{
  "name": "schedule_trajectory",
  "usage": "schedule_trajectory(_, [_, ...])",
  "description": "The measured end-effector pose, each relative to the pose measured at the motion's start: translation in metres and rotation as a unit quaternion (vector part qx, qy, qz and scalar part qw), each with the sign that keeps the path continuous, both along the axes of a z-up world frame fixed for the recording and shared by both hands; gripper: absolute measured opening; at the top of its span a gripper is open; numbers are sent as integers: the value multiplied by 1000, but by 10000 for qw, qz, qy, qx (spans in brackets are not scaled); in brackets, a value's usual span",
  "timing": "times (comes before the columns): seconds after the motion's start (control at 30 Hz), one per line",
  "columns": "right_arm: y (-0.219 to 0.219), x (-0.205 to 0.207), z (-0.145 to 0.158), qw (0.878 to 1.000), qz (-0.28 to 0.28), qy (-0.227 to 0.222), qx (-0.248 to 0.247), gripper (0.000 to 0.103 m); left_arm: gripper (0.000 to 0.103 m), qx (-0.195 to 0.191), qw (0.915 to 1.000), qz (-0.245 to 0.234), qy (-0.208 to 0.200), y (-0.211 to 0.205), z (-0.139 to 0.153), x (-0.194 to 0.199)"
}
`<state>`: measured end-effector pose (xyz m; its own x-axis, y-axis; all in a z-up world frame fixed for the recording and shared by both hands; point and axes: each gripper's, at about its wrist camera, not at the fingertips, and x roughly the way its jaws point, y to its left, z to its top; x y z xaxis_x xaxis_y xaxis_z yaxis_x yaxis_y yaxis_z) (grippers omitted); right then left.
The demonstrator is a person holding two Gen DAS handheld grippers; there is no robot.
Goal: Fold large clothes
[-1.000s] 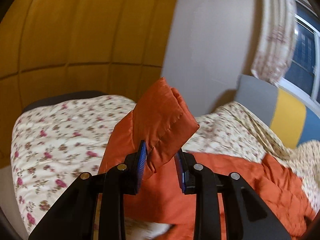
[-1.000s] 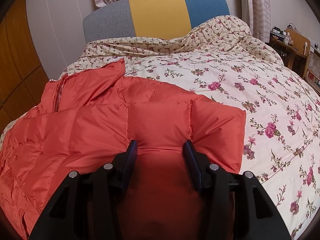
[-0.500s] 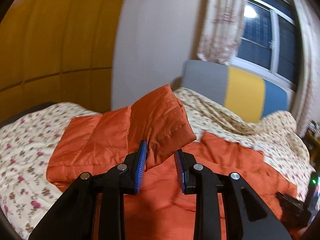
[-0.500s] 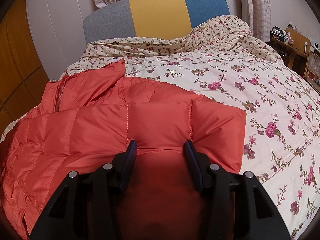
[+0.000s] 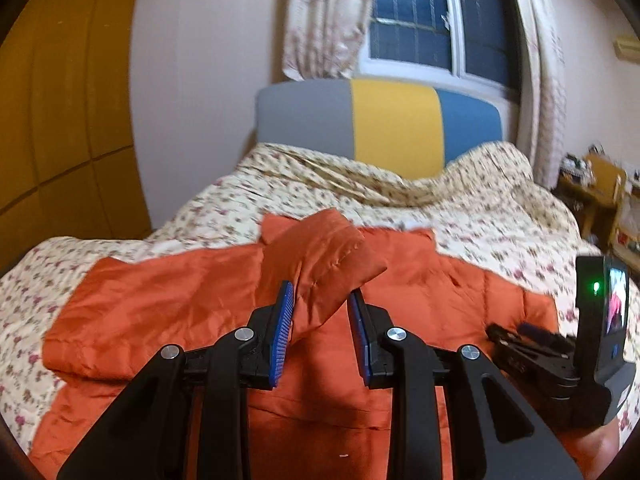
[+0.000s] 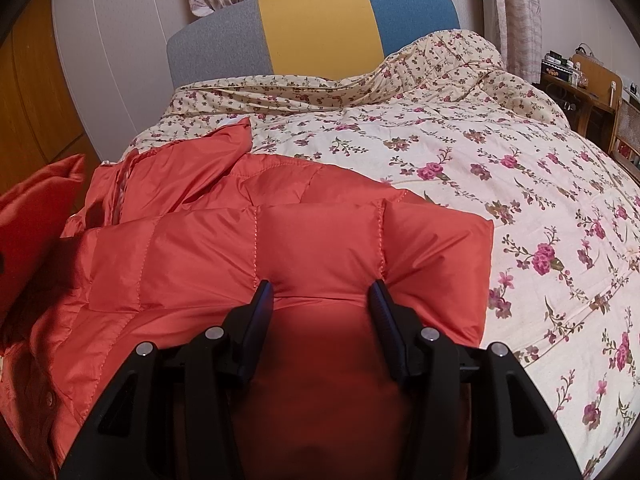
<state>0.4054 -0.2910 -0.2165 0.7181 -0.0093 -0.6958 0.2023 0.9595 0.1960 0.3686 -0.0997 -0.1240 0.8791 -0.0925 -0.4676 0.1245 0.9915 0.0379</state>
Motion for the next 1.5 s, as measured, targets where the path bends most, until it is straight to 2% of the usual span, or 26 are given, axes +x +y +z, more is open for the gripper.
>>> schedule_trajectory(0.1, [0,0,0,10000,0,-1,3,51,28,65,9997,-180,145,-15,-11,1])
schedule_trajectory(0.23, [0,0,0,10000,2,-1,2,51,28,310,9987,-401,107,-27,-20,-6])
schedule_trajectory(0.4, [0,0,0,10000,2,0,1,51,28,386,9968,-699,90,-34,-27,-12])
schedule_trajectory(0.47, [-1,0,0,10000,2,0,3,51,28,451,9950,-853,250,-39,-33,-9])
schedule_trajectory(0.53, [0,0,0,10000,5,0,2,51,28,604,9914,-1005,575,-48,-44,-2])
schedule_trajectory(0.57, [0,0,0,10000,6,1,3,51,30,692,9887,-1060,797,-52,-50,3])
schedule_trajectory(0.6, [1,1,0,10000,6,5,-2,51,41,718,9874,-1095,884,-54,-52,5])
schedule_trajectory(0.63, [0,0,0,10000,6,3,0,51,57,661,9852,-1254,961,-55,-52,6])
schedule_trajectory(0.7, [0,0,0,10000,7,1,5,51,77,506,9835,-1476,916,-53,-49,1])
schedule_trajectory(0.77, [0,0,0,10000,7,4,0,51,78,351,9836,-1610,736,-49,-41,-9])
schedule_trajectory(0.9, [1,0,0,10000,10,4,11,51,78,-142,9824,-1694,777,-28,-24,-21])
schedule_trajectory(1.0, [0,0,0,10000,42,3,34,54,78,-465,9871,-1353,725,8,-12,-26])
schedule_trajectory(1.1, [2,1,3,10000,75,60,11,56,78,-618,9941,-648,615,56,-6,-22])
schedule_trajectory(1.13, [2,0,5,9999,75,75,-35,56,78,-620,9960,-242,590,80,-5,-16])
schedule_trajectory(1.2, [6,-5,16,9998,104,19,-176,58,78,-590,9958,307,623,110,-5,-4])
schedule_trajectory(1.27, [20,-13,38,9986,308,-365,-238,58,78,-577,9905,1068,650,150,-5,6])
schedule_trajectory(1.3, [30,-15,51,9972,448,-550,-255,60,78,-666,9850,1462,623,174,-5,10])
schedule_trajectory(1.37, [51,-11,72,9940,716,-786,-273,61,78,-848,9752,1950,617,207,-8,13])
schedule_trajectory(1.43, [78,1,89,9900,1049,-907,-253,62,78,-1002,9675,2210,706,230,-14,20])
schedule_trajectory(1.5, [106,15,95,9862,1392,-844,-295,62,78,-939,9664,2224,888,238,-22,31])
